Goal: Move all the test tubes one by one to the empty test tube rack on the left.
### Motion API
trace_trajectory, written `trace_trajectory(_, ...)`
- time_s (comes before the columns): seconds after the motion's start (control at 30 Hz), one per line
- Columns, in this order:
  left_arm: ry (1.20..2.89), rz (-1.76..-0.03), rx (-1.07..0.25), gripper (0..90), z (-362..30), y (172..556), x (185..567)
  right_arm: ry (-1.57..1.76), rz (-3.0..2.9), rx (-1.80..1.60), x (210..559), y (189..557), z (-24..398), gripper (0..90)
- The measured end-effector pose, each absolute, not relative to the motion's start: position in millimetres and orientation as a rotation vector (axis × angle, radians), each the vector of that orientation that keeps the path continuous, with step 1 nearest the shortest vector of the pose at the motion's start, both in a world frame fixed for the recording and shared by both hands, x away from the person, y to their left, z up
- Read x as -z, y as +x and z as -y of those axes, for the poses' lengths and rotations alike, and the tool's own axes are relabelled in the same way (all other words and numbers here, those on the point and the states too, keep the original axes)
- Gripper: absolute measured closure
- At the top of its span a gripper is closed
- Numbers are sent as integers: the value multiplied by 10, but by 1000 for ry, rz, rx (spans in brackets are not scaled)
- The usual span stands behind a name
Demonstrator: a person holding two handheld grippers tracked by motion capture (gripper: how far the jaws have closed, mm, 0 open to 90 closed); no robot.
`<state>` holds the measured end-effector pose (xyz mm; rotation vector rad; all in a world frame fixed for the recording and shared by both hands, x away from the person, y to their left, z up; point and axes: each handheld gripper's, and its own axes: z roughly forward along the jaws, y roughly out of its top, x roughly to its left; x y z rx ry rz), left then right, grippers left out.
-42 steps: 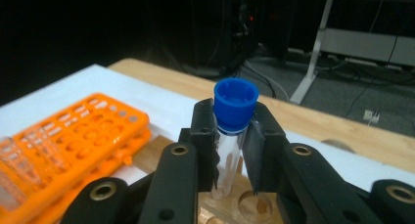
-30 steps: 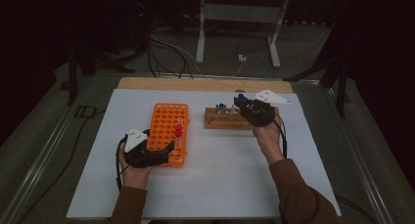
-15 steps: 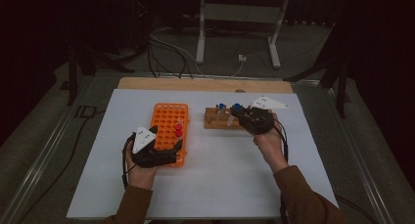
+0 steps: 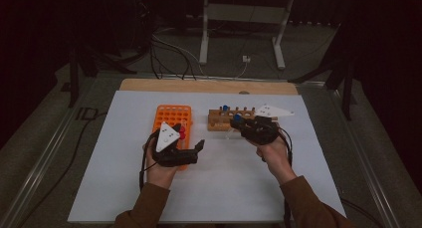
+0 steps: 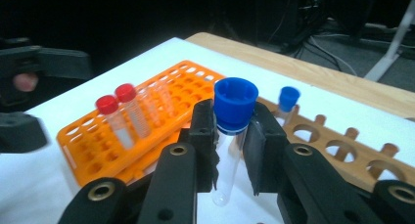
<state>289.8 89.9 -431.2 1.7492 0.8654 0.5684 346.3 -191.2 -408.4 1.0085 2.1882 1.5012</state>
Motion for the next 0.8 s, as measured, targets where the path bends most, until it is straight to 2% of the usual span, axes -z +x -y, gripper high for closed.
trace_trajectory(0.6, 1849, -772, -515, 311, -399, 2983, 4410, 942, -2283, -1548, 4075, 3275, 1754, 757)
trace_trajectory(0.7, 1856, -760, -510, 395, -370, 2980, 4412, 925, -2299, -1552, 4073, 3248, 1711, 757)
trace_trajectory(0.8, 1866, -731, -499, 544, -356, 2969, 4419, 912, -2310, -1557, 4071, 3227, 1677, 757)
